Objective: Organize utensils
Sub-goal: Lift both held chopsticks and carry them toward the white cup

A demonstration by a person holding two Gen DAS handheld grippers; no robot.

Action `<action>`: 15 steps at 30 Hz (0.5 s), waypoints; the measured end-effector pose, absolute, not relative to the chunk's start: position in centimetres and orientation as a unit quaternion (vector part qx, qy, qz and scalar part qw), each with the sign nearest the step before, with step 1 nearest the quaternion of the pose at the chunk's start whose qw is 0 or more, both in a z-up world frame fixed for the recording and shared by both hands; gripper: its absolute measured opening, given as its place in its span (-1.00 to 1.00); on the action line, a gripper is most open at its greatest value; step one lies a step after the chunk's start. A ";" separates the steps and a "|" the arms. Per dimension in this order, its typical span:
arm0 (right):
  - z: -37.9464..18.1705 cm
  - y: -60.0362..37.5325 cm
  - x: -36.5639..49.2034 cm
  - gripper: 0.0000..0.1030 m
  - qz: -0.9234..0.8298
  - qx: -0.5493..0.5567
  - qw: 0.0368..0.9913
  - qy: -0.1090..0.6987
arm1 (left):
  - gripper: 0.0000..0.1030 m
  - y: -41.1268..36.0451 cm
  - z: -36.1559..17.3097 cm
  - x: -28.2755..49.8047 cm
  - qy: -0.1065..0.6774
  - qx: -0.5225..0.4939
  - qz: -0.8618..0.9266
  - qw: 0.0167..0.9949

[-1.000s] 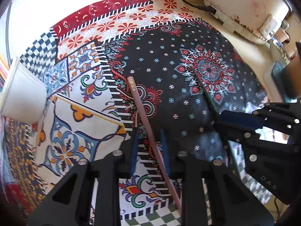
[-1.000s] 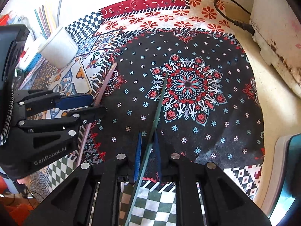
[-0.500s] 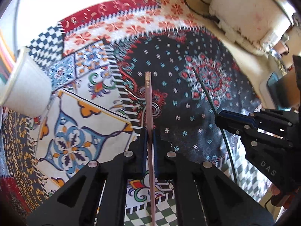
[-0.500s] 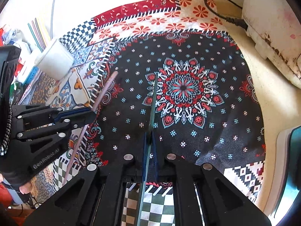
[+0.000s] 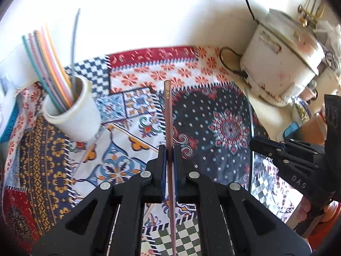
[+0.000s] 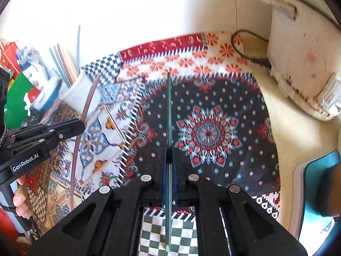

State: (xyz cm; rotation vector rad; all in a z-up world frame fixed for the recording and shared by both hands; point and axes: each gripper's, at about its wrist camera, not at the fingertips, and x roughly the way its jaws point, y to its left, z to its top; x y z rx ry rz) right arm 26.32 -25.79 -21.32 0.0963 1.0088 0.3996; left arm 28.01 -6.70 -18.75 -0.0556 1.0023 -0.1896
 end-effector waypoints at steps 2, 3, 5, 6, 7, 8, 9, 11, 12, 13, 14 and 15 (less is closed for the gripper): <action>-20.4 -25.7 26.2 -0.91 0.193 0.046 0.861 0.469 | -0.92 -6.0 -18.0 27.8 0.471 -0.035 -0.085 0.877; -19.9 -25.6 26.1 -0.91 0.194 0.044 0.864 0.463 | -0.92 -5.6 -17.7 27.7 0.467 -0.039 -0.081 0.880; -18.9 -25.3 26.0 -0.91 0.197 0.040 0.869 0.452 | -0.92 -4.7 -16.9 27.4 0.458 -0.048 -0.074 0.885; -18.5 -25.1 25.9 -0.91 0.200 0.036 0.871 0.447 | -0.92 -4.3 -16.6 27.3 0.454 -0.050 -0.070 0.887; -18.2 -24.9 25.9 -0.91 0.201 0.032 0.874 0.442 | -0.92 -4.0 -16.3 27.3 0.449 -0.052 -0.066 0.889; -17.8 -24.6 25.9 -0.91 0.203 0.028 0.876 0.437 | -0.92 -3.6 -16.0 27.1 0.445 -0.057 -0.062 0.891; -17.5 -24.5 25.8 -0.91 0.206 0.027 0.877 0.433 | -0.92 -3.3 -15.8 27.0 0.443 -0.062 -0.061 0.892; -16.8 -24.2 25.6 -0.91 0.213 0.025 0.879 0.426 | -0.92 -2.8 -15.4 26.8 0.436 -0.067 -0.056 0.896; -16.5 -24.0 25.5 -0.91 0.215 0.023 0.881 0.422 | -0.92 -2.6 -15.2 26.7 0.434 -0.067 -0.053 0.897; -16.2 -23.8 25.4 -0.91 0.218 0.022 0.881 0.418 | -0.92 -2.4 -15.0 26.5 0.430 -0.067 -0.050 0.899; -15.9 -23.6 25.3 -0.91 0.221 0.020 0.882 0.415 | -0.92 -2.3 -14.8 26.4 0.427 -0.069 -0.048 0.900; -15.6 -23.3 25.2 -0.91 0.224 0.018 0.884 0.411 | -0.92 -2.2 -14.8 26.4 0.425 -0.070 -0.046 0.901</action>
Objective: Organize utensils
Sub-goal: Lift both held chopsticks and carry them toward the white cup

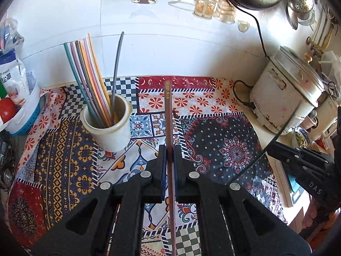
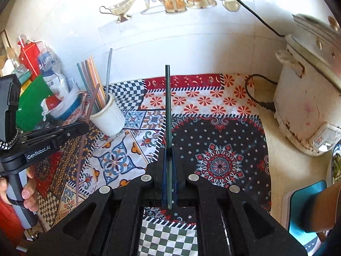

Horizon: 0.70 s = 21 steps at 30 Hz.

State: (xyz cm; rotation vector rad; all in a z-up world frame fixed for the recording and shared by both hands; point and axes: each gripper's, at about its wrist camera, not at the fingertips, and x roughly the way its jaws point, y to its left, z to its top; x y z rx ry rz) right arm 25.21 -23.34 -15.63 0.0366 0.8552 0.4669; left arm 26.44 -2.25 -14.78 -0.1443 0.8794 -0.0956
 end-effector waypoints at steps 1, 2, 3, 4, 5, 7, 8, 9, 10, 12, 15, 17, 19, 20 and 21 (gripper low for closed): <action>-15.4 -23.2 25.1 -0.91 0.227 0.016 0.884 0.408 | -0.92 -2.1 -14.6 26.4 0.423 -0.072 -0.043 0.902; -15.2 -23.0 25.1 -0.91 0.230 0.014 0.885 0.405 | -0.92 -1.9 -14.5 26.3 0.421 -0.074 -0.041 0.903; -15.0 -22.8 25.0 -0.91 0.233 0.013 0.885 0.402 | -0.92 -1.7 -14.4 26.2 0.419 -0.075 -0.039 0.904; -14.9 -22.7 25.0 -0.91 0.236 0.012 0.886 0.400 | -0.92 -1.5 -14.3 26.2 0.416 -0.077 -0.036 0.905; -14.7 -22.6 25.0 -0.91 0.238 0.011 0.886 0.398 | -0.92 -1.4 -14.1 26.1 0.414 -0.079 -0.034 0.906; -14.4 -22.2 25.1 -0.92 0.243 0.012 0.887 0.393 | -0.92 -1.0 -13.9 26.1 0.409 -0.082 -0.029 0.908; -14.3 -22.1 25.1 -0.92 0.245 0.012 0.887 0.391 | -0.92 -0.8 -13.7 26.0 0.406 -0.083 -0.026 0.910; -14.1 -21.9 25.2 -0.92 0.249 0.012 0.887 0.389 | -0.92 -0.7 -13.5 26.0 0.403 -0.084 -0.024 0.911; -14.0 -21.7 25.3 -0.92 0.251 0.011 0.887 0.387 | -0.92 -0.6 -13.3 26.0 0.400 -0.085 -0.021 0.912; -13.6 -21.1 25.4 -0.92 0.257 0.008 0.888 0.382 | -0.92 -0.1 -12.9 26.0 0.393 -0.087 -0.014 0.915; -12.9 -20.2 25.8 -0.96 0.269 0.004 0.888 0.373 | -0.92 0.9 -12.2 26.1 0.380 -0.090 -0.002 0.921; -12.4 -19.7 26.0 -0.96 0.277 -0.001 0.888 0.366 | -0.92 1.7 -11.8 26.2 0.372 -0.093 0.006 0.924; -11.9 -19.0 26.2 -0.96 0.286 -0.007 0.888 0.360 | -0.92 2.4 -11.3 26.2 0.365 -0.093 0.014 0.926; -11.7 -18.6 26.3 -0.96 0.291 -0.011 0.887 0.358 | -0.92 2.7 -11.1 26.1 0.361 -0.093 0.019 0.928; -11.7 -18.3 26.4 -0.96 0.294 -0.013 0.887 0.357 | -0.92 3.1 -10.8 26.0 0.356 -0.093 0.024 0.929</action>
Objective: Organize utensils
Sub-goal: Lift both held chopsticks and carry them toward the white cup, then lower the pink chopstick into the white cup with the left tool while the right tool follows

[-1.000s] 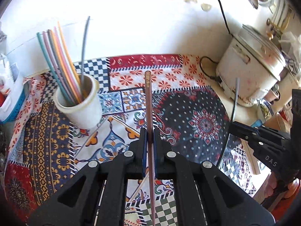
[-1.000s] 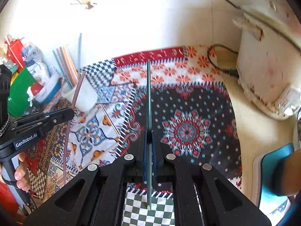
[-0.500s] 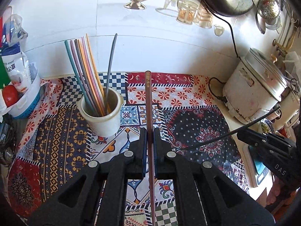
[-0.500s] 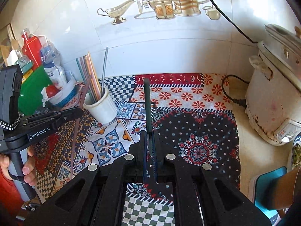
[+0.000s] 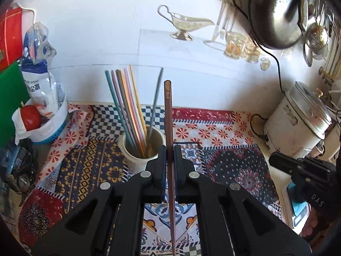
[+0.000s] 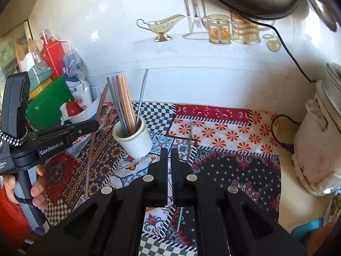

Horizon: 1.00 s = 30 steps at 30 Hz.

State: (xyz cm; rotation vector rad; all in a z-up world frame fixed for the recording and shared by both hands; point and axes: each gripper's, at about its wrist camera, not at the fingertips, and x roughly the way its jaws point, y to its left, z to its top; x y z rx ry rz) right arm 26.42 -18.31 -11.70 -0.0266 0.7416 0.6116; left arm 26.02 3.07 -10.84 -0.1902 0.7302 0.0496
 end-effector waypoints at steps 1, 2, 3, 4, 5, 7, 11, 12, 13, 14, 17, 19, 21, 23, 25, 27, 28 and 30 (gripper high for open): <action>-11.8 -17.9 26.6 -0.96 0.299 -0.018 0.884 0.360 | -0.92 3.4 -10.7 25.9 0.353 -0.094 0.029 0.931; -12.0 -17.6 26.8 -0.96 0.300 -0.022 0.882 0.363 | -0.92 3.7 -10.5 25.8 0.350 -0.096 0.032 0.931; -12.5 -17.2 27.2 -0.95 0.300 -0.026 0.878 0.372 | -0.92 4.1 -10.4 25.7 0.348 -0.099 0.035 0.932; -13.0 -16.9 27.6 -0.94 0.299 -0.031 0.874 0.381 | -0.92 4.4 -10.4 25.6 0.346 -0.101 0.038 0.932; -13.9 -16.6 28.2 -0.93 0.296 -0.040 0.869 0.394 | -0.92 4.7 -10.4 25.5 0.345 -0.101 0.043 0.932; -16.0 -16.0 29.2 -0.81 0.287 -0.057 0.858 0.422 | -0.92 5.3 -10.6 25.4 0.347 -0.103 0.052 0.931; -20.7 -15.6 31.5 -0.51 0.266 -0.068 0.833 0.480 | -0.92 6.5 -11.2 25.3 0.352 -0.109 0.066 0.927; -21.8 -15.5 32.1 -0.51 0.261 -0.071 0.828 0.491 | -0.92 6.8 -11.4 25.3 0.354 -0.110 0.069 0.926; -22.8 -15.5 32.6 -0.51 0.257 -0.073 0.823 0.502 | -0.92 7.1 -11.5 25.3 0.355 -0.112 0.072 0.925; -23.7 -15.3 33.2 -0.51 0.256 -0.074 0.816 0.513 | -0.92 7.4 -11.7 25.3 0.356 -0.113 0.075 0.925; -25.4 -14.8 34.6 -0.51 0.247 -0.079 0.811 0.524 | -0.92 8.1 -12.1 25.4 0.360 -0.119 0.081 0.922; -26.0 -14.4 35.5 -0.51 0.243 -0.081 0.808 0.531 | -0.92 8.4 -12.3 25.5 0.362 -0.121 0.084 0.920; -26.5 -14.1 36.4 -0.53 0.243 -0.081 0.806 0.533 | -0.92 8.6 -12.5 25.7 0.363 -0.119 0.088 0.920; -26.8 -13.8 37.0 -0.63 0.238 -0.084 0.806 0.536 | -0.92 8.8 -12.6 25.8 0.364 -0.119 0.089 0.920; -27.1 -13.5 37.5 -0.70 0.236 -0.088 0.804 0.539 | -0.92 8.8 -12.7 25.9 0.364 -0.120 0.089 0.919; -27.3 -13.3 37.9 -0.74 0.231 -0.094 0.804 0.540 | -0.92 9.0 -12.9 26.1 0.366 -0.121 0.089 0.918; -27.4 -13.2 38.0 -0.77 0.227 -0.095 0.805 0.540 | -0.92 9.0 -13.0 26.2 0.367 -0.121 0.089 0.918; -27.8 -13.1 38.3 -0.79 0.226 -0.091 0.803 0.544 | -0.92 9.1 -13.1 26.5 0.368 -0.121 0.089 0.918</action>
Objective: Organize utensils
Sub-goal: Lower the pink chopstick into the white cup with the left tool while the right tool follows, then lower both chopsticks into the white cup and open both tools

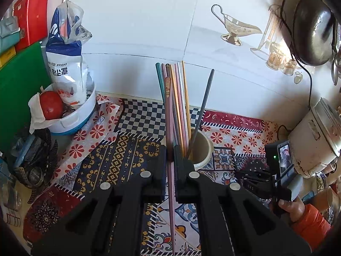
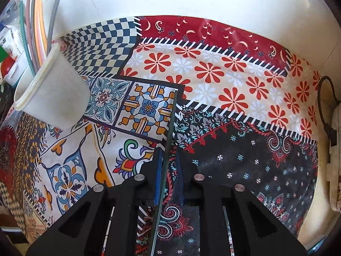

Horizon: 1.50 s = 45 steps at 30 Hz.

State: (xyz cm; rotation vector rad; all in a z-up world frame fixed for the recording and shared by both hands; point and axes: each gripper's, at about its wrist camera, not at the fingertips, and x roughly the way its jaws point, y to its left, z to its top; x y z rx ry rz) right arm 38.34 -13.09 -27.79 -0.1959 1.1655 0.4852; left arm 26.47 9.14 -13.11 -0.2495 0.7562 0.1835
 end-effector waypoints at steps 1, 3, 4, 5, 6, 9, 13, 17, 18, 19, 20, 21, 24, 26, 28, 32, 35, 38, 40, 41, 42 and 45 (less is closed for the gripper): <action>-27.8 -13.1 38.3 -0.80 0.225 -0.091 0.807 0.539 | -0.92 9.1 -13.2 26.6 0.368 -0.121 0.089 0.917; -27.9 -12.8 38.4 -0.84 0.225 -0.095 0.808 0.536 | -0.92 9.1 -13.3 26.7 0.370 -0.119 0.088 0.917; -28.0 -12.6 38.3 -0.87 0.225 -0.097 0.810 0.533 | -0.92 9.1 -13.4 26.9 0.371 -0.119 0.087 0.917; -28.0 -12.6 38.2 -0.87 0.226 -0.099 0.812 0.528 | -0.92 9.0 -13.4 27.0 0.372 -0.118 0.086 0.917; -28.0 -12.6 38.1 -0.88 0.228 -0.100 0.814 0.524 | -0.92 9.0 -13.4 27.0 0.372 -0.118 0.086 0.917; -28.0 -13.0 38.0 -0.90 0.232 -0.082 0.812 0.529 | -0.93 8.8 -13.2 27.2 0.371 -0.118 0.082 0.917; -27.2 -14.0 37.6 -0.91 0.240 -0.059 0.815 0.525 | -0.93 8.5 -12.6 27.3 0.364 -0.113 0.076 0.921; -24.6 -15.7 36.2 -0.91 0.250 -0.041 0.828 0.501 | -0.93 8.2 -11.8 27.2 0.352 -0.108 0.071 0.927; -23.9 -16.0 35.8 -0.91 0.250 -0.038 0.832 0.494 | -0.93 8.1 -11.6 27.1 0.349 -0.108 0.071 0.928; -23.0 -16.3 35.4 -0.91 0.253 -0.034 0.837 0.485 | -0.93 8.0 -11.4 27.0 0.347 -0.108 0.070 0.929; -22.2 -16.6 35.3 -0.91 0.255 -0.029 0.840 0.477 | -0.93 7.9 -11.2 27.0 0.345 -0.108 0.068 0.930; -21.2 -17.0 34.9 -0.91 0.258 -0.025 0.845 0.467 | -0.93 7.8 -11.0 26.9 0.343 -0.107 0.068 0.931; -18.7 -18.0 34.1 -0.91 0.264 -0.018 0.858 0.440 | -0.93 7.7 -10.4 26.6 0.337 -0.105 0.068 0.933; -17.1 -17.8 33.8 -0.91 0.266 -0.017 0.866 0.422 | -0.93 7.6 -9.9 26.4 0.332 -0.105 0.069 0.935; -15.9 -17.1 34.2 -0.91 0.268 -0.013 0.874 0.405 | -0.93 7.7 -9.4 26.2 0.326 -0.104 0.070 0.937; -13.4 -17.0 34.2 -0.91 0.277 -0.005 0.887 0.370 | -0.93 7.8 -8.2 26.0 0.310 -0.099 0.073 0.943; -11.7 -16.0 34.3 -0.91 0.286 -0.008 0.893 0.347 | -0.93 8.0 -7.4 26.0 0.301 -0.096 0.078 0.946; -10.3 -14.6 34.5 -0.91 0.297 -0.018 0.897 0.328 | -0.93 8.3 -6.9 26.4 0.293 -0.096 0.083 0.948; -9.3 -13.7 34.6 -0.91 0.307 -0.023 0.898 0.315 | -0.93 8.5 -6.6 26.7 0.290 -0.096 0.085 0.948; -8.7 -13.2 34.6 -0.91 0.312 -0.024 0.898 0.308 | -0.93 8.6 -6.5 26.9 0.289 -0.095 0.086 0.949; -8.3 -12.8 34.6 -0.91 0.319 -0.026 0.898 0.301 | -0.93 8.6 -6.4 27.1 0.287 -0.094 0.088 0.949; -6.5 -11.5 34.1 -0.91 0.337 -0.029 0.898 0.282 | -0.93 8.9 -6.2 27.6 0.285 -0.092 0.091 0.950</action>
